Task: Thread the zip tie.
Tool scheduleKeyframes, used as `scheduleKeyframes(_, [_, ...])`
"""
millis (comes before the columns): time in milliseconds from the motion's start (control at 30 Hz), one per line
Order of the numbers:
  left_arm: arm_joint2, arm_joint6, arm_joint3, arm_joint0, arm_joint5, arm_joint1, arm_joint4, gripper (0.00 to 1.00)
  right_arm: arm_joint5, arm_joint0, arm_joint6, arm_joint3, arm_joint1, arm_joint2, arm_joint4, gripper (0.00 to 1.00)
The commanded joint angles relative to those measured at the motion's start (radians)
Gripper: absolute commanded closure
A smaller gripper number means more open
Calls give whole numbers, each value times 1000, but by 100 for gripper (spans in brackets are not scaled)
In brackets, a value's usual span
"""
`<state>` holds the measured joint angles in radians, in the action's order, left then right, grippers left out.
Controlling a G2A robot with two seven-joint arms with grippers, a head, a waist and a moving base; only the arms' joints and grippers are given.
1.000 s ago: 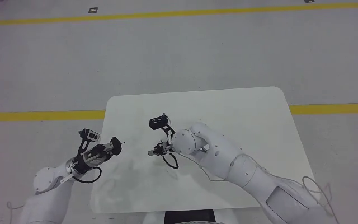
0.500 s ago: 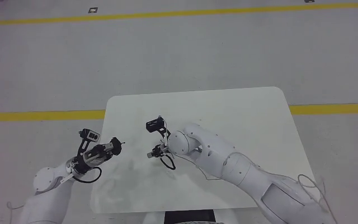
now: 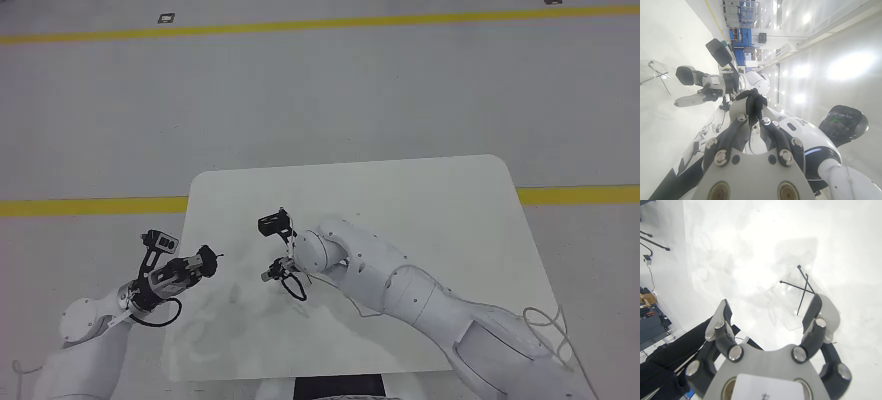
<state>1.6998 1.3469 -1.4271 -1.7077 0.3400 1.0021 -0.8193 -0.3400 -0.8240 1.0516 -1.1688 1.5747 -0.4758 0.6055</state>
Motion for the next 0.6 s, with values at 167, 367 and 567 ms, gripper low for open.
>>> scheduleKeyframes(167, [0,0,0,0,0,0,0,100,0,-2,34,15,7,3,67,0])
scheduleKeyframes(367, [0,0,0,0,0,0,0,100,0,-3,52,39,28,-7,98,0])
scheduleKeyframes(567, [0,0,0,0,0,0,0,100,0,-5,59,54,44,-22,128,57])
